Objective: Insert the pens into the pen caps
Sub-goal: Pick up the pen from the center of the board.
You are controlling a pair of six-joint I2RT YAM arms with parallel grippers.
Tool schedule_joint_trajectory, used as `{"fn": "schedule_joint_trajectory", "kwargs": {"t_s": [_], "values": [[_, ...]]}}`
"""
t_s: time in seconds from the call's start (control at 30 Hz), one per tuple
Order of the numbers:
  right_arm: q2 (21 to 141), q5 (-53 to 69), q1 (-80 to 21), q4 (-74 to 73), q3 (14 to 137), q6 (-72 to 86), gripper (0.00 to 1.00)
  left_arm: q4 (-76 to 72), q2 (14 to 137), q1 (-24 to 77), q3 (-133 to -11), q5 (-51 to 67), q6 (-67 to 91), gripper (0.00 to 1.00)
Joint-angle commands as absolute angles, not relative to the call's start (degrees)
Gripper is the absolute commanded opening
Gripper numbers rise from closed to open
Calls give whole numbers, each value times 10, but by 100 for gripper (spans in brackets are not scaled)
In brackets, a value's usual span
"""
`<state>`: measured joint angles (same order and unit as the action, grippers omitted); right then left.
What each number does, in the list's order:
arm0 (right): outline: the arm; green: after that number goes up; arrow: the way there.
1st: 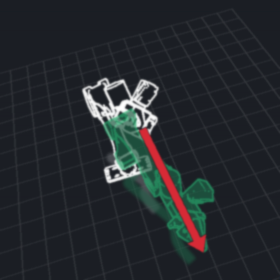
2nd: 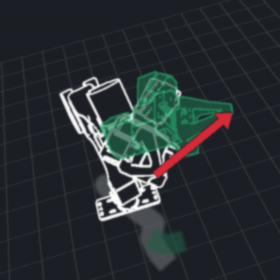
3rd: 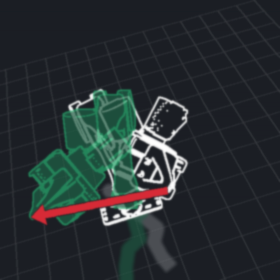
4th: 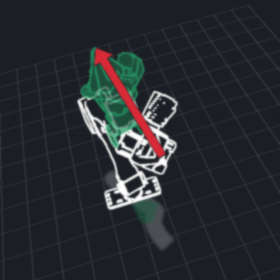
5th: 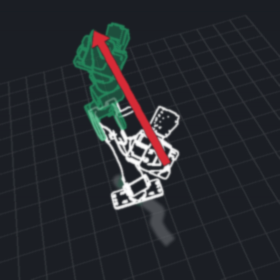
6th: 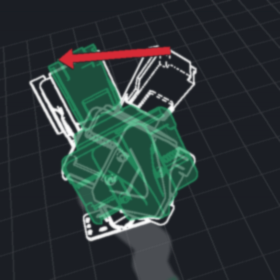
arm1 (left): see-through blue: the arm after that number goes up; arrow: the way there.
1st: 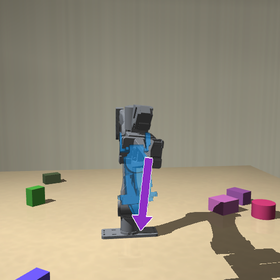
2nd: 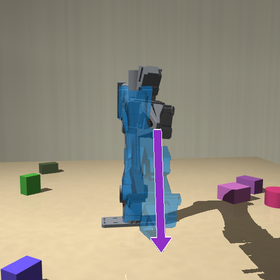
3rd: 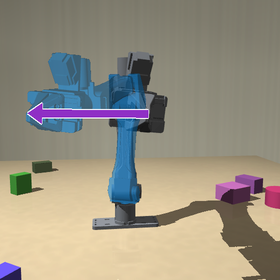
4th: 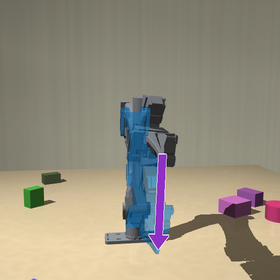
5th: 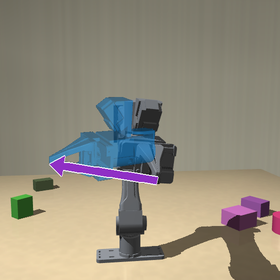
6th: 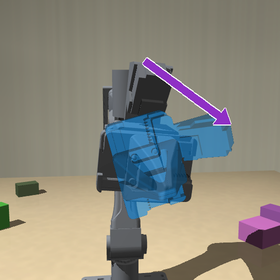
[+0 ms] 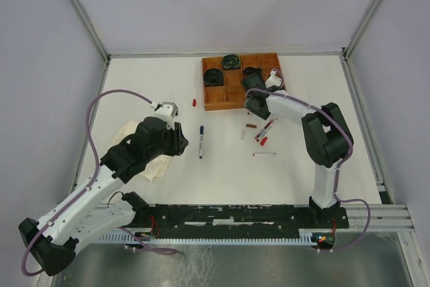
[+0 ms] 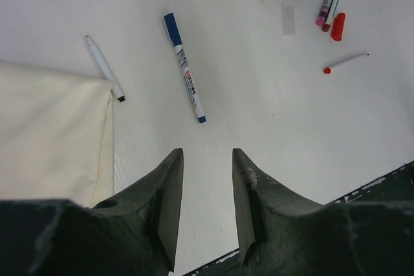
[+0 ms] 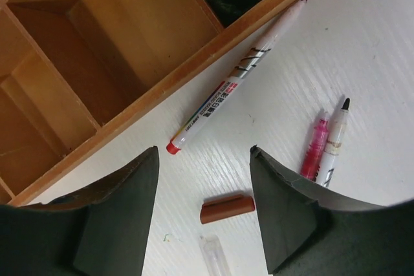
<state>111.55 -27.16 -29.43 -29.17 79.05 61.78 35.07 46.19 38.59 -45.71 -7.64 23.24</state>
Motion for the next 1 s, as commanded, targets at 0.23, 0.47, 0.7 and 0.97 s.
{"fn": "schedule_joint_trajectory", "kwargs": {"t_s": [0.23,0.47,0.7,0.97], "values": [[1163,-257,-271,-287,840,630,65,332,464,386,-457,-81,207,43],[1188,-263,-266,-295,849,622,64,331,464,386,-456,-82,207,43],[1209,-270,-266,-330,875,597,48,331,471,386,-456,-81,207,43],[1198,-293,-265,-350,860,593,35,330,474,385,-457,-79,206,43]]}}
